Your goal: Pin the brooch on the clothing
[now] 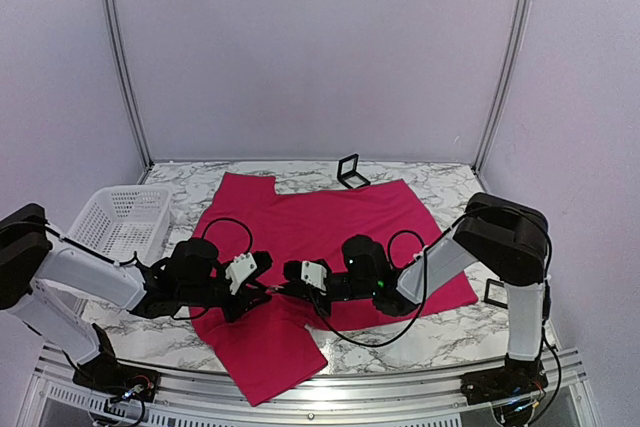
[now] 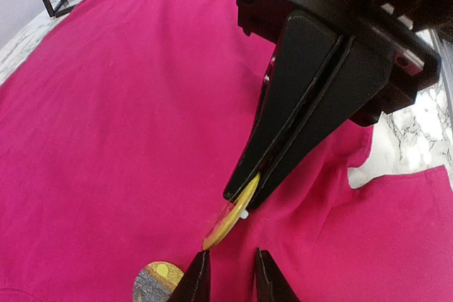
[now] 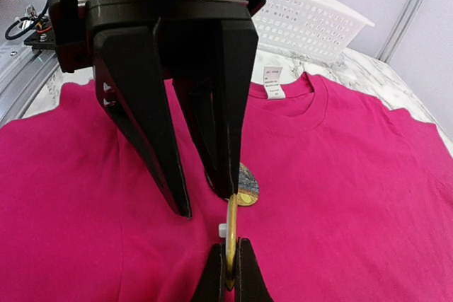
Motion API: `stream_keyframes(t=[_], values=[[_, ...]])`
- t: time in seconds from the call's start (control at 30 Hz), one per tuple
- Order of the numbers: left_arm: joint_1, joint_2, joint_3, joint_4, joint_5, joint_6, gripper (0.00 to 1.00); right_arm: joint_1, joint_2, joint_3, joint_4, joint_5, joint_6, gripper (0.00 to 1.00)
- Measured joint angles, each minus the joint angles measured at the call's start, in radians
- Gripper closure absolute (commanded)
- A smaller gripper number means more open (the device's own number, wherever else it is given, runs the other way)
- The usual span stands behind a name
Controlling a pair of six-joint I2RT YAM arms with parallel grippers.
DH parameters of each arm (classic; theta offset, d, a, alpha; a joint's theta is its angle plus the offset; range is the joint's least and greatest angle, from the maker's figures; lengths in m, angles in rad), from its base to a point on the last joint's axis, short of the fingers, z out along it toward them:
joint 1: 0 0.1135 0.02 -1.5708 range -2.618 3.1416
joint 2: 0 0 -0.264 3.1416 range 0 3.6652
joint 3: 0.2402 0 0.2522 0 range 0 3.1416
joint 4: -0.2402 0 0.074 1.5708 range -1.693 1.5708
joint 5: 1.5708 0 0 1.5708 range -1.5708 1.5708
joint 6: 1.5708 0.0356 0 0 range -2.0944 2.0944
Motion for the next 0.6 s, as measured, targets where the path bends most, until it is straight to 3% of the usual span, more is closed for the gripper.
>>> stream_keyframes(t=[0.23,0.6], values=[[0.001,-0.070,-0.008,0.004,-0.017,0.042,0.77,-0.010,0.000,0.007,0.007,-0.045,0.019,1.00],[0.001,0.005,0.015,0.002,-0.022,0.146,0.87,-0.011,0.000,0.007,0.006,-0.087,0.019,1.00]])
